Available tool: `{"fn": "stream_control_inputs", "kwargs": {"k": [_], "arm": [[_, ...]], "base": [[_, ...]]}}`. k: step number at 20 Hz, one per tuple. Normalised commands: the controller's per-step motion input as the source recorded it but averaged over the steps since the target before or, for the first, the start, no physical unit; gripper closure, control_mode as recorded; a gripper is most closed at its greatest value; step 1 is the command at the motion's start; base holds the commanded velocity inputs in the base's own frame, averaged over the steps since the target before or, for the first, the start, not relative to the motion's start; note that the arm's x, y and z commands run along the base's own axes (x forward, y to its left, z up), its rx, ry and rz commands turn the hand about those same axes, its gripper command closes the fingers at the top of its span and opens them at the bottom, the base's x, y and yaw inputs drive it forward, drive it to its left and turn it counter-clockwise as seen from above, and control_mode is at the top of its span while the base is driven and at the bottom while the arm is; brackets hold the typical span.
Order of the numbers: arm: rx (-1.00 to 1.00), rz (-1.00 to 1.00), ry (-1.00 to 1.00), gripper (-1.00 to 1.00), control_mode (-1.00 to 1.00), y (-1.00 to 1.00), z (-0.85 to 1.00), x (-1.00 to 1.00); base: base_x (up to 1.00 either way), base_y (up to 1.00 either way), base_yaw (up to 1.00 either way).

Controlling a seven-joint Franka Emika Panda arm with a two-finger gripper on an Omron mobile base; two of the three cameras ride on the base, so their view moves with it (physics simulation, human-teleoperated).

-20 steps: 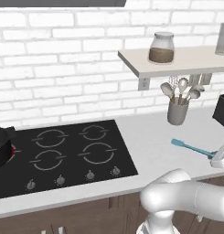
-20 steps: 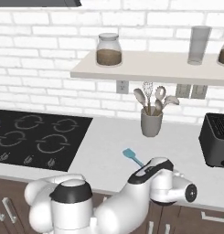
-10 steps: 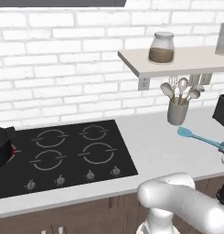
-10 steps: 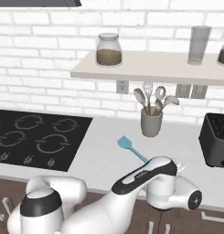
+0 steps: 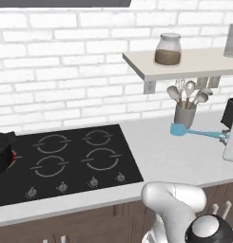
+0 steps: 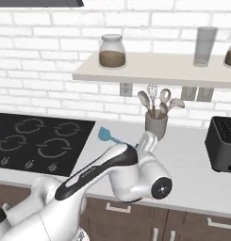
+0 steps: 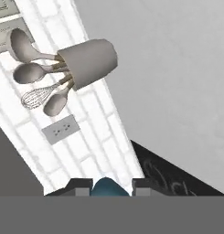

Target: Put the garlic and lemon wedge in the pot. Retrieve the spatula and lightly stir the vegetables in the pot.

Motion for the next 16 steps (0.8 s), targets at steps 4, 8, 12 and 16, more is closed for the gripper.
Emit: {"fn": "stream_control_inputs", "kwargs": {"k": [4,8,12,16], "arm": [[-0.81,0.23,-0.31,1.00,-1.00,0.83,0.87,-0.06],[-0.84,0.24,-0.15,1.00,-1.00,0.82,0.97,0.00],[-0.85,0.23,-0.05,1.00,-1.00,0.80,0.95,0.00],[-0.84,0.21,0.00,1.00,-1.00,0.77,0.79,0.00]], "base": [[0.00,0.00,0.00],[0.00,0.00,0.00],[0.00,0.00,0.00],[0.00,0.00,0.00]]}}
